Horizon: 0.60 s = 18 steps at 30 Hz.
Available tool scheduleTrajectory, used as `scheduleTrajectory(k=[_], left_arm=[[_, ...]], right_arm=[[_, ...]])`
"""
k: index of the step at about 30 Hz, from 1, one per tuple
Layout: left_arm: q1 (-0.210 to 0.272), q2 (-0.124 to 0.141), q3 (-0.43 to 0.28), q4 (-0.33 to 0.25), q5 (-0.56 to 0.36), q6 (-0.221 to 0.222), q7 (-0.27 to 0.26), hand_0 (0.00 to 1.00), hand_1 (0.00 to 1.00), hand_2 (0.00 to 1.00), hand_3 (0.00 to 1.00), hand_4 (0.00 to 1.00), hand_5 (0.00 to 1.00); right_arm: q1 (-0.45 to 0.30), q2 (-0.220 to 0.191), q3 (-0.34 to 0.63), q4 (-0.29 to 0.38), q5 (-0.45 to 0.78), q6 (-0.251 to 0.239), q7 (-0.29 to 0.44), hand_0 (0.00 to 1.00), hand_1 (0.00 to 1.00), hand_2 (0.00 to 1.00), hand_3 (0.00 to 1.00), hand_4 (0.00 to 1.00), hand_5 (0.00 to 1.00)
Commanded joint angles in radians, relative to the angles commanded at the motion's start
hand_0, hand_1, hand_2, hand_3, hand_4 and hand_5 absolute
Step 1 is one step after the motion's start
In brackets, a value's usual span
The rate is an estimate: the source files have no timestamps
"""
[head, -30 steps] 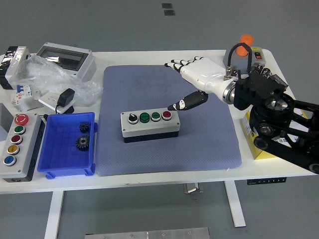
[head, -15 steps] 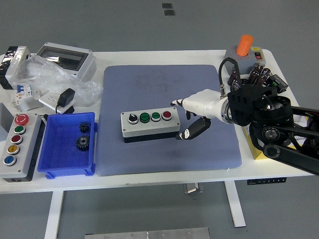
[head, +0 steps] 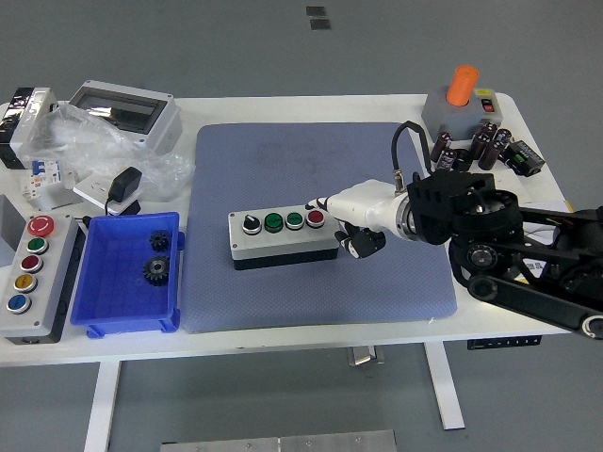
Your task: Pick up the button,place it on the desk,press the button,press the button
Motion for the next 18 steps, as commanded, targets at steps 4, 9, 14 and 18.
scheduleTrajectory(k=[4, 9, 14, 18], left_arm=[[0.000, 0.001, -0.005, 0.000, 0.005, 0.000, 0.002, 0.630, 0.632, 0.577, 0.569, 0.526, 0.114], [-0.002, 0.001, -0.007, 0.000, 0.006, 0.000, 0.002, 0.630, 0.632, 0.577, 0.569, 0.526, 0.114], [-0.005, 0.002, -0.007, 0.000, 0.007, -0.001, 0.001, 0.630, 0.632, 0.577, 0.569, 0.526, 0.114], [-0.007, 0.003, -0.004, 0.000, 0.005, -0.002, -0.002, 0.630, 0.632, 0.577, 0.569, 0.526, 0.114]], right_arm=[[0.003, 0.011, -0.017, -0.035, -0.002, -0.009, 0.005, 0.556, 0.498, 0.307, 0.998, 0.250, 0.002], [0.002, 0.018, -0.034, -0.054, -0.005, -0.014, 0.007, 0.553, 0.497, 0.306, 0.998, 0.249, 0.002], [0.001, 0.026, -0.051, -0.070, -0.007, -0.016, 0.006, 0.541, 0.492, 0.303, 0.998, 0.247, 0.002], [0.000, 0.031, -0.069, -0.082, -0.015, -0.012, 0.002, 0.541, 0.492, 0.303, 0.998, 0.247, 0.002]])
